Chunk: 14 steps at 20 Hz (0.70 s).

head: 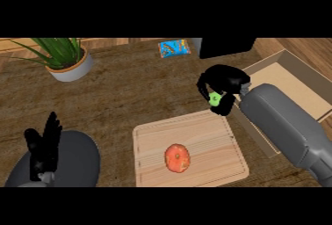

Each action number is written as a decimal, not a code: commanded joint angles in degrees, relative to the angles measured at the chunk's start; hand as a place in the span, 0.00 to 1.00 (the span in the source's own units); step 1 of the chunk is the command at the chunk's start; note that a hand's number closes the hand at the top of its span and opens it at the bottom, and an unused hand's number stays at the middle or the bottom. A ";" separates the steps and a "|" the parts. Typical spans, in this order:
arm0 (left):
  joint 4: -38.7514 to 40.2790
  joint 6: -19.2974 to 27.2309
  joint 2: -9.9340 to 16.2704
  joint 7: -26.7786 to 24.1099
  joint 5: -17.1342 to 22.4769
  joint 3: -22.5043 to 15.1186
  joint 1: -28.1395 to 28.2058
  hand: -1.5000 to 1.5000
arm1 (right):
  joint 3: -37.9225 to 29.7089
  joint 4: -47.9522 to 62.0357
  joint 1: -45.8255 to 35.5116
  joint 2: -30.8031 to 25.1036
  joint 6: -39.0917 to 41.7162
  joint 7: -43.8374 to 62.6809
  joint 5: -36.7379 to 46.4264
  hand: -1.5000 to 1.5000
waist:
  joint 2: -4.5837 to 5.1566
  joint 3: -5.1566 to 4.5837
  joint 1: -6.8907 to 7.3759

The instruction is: Pick the eggplant from the cutting board and place it in the cardboard box

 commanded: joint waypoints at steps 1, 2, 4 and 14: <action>-0.16 0.56 0.69 -0.60 0.42 1.37 2.42 0.50 | -3.29 -7.75 3.07 -8.99 -3.19 -11.00 -2.04 1.00 | -0.22 0.08 -2.73; -0.04 1.09 0.03 -0.96 0.87 1.91 2.32 0.50 | -5.31 -8.49 3.84 -12.20 -3.17 -13.52 -3.45 1.00 | 0.23 -0.02 -3.78; -0.06 1.28 0.55 -1.56 0.88 2.60 2.72 0.50 | -8.27 -11.45 5.96 -16.77 -4.18 -18.65 -5.60 1.00 | 0.86 -0.08 -4.41; -4.45 0.04 0.60 -2.73 1.46 2.29 4.41 0.50 | -26.85 -14.23 20.99 -43.74 -3.30 -43.21 -18.07 1.00 | 3.54 -0.23 -0.98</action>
